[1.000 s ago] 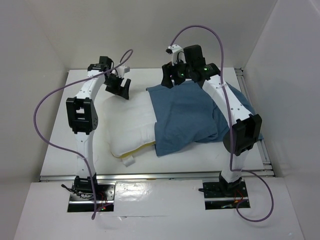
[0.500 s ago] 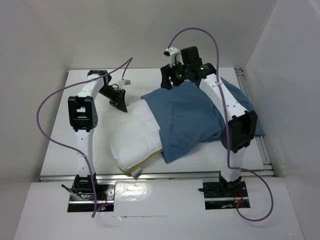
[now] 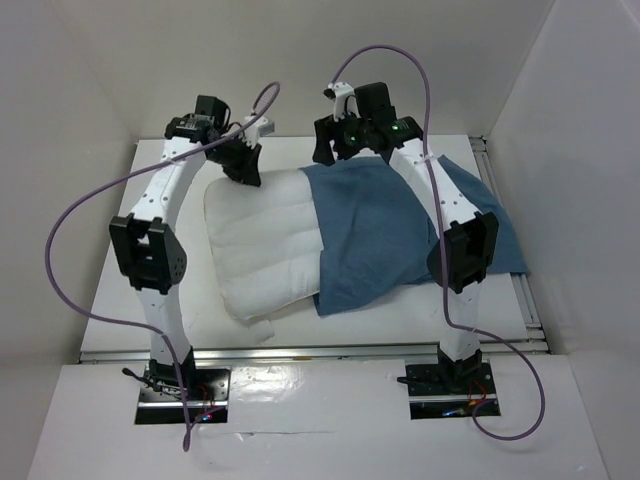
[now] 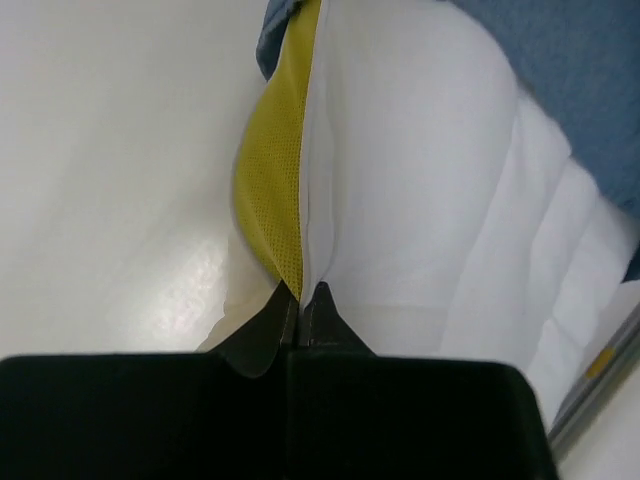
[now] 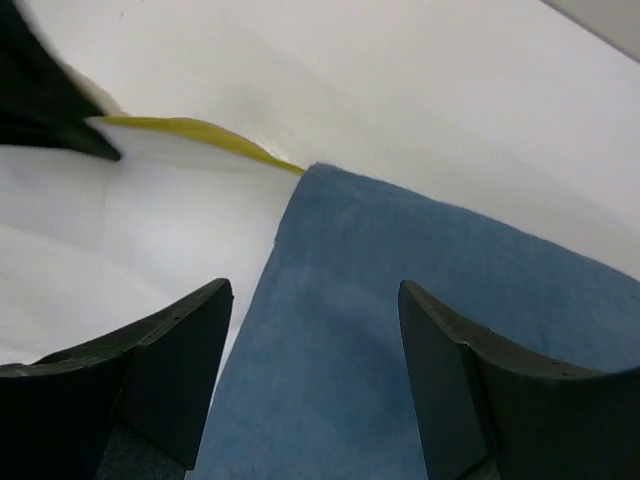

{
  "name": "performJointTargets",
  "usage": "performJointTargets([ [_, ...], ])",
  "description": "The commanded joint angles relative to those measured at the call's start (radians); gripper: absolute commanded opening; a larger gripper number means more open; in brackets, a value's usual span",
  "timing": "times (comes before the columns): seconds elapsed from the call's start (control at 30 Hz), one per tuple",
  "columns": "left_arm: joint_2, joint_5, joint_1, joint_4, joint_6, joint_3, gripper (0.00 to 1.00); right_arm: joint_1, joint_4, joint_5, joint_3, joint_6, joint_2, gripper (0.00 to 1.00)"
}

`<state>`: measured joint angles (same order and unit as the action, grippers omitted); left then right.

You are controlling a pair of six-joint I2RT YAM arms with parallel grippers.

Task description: Put the pillow into the pillowcase

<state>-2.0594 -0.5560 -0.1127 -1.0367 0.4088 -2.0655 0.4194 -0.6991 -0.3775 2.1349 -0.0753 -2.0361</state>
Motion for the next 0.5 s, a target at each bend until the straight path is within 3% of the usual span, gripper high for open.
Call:
performJointTargets([
  [0.0,0.166,0.066,-0.082,0.118,-0.038,-0.024,0.0,0.022,0.032,0.038,0.089,0.028,-0.021,0.75],
  [0.27,0.337,0.241,-0.261,0.194,-0.001,0.053,0.0,0.041,0.064,0.232,0.039,0.028,0.001,0.75],
  [0.3,0.347,0.252,-0.262,0.204,-0.001,0.053,0.0,0.041,0.064,0.232,0.025,0.016,0.013,0.68],
  [0.33,0.347,0.252,-0.274,0.204,-0.001,0.053,0.0,0.041,0.064,0.221,0.002,0.016,0.013,0.54],
  [0.37,0.347,0.264,-0.284,0.204,-0.001,0.053,0.0,0.041,0.064,0.21,-0.01,0.003,0.03,0.37],
  [0.4,0.347,0.265,-0.285,0.213,-0.001,0.053,0.0,0.041,0.064,0.198,-0.023,0.003,0.048,0.1],
  [0.47,0.347,0.275,-0.285,0.213,-0.01,0.042,0.0,0.041,0.064,0.187,-0.032,0.003,0.062,0.0],
])
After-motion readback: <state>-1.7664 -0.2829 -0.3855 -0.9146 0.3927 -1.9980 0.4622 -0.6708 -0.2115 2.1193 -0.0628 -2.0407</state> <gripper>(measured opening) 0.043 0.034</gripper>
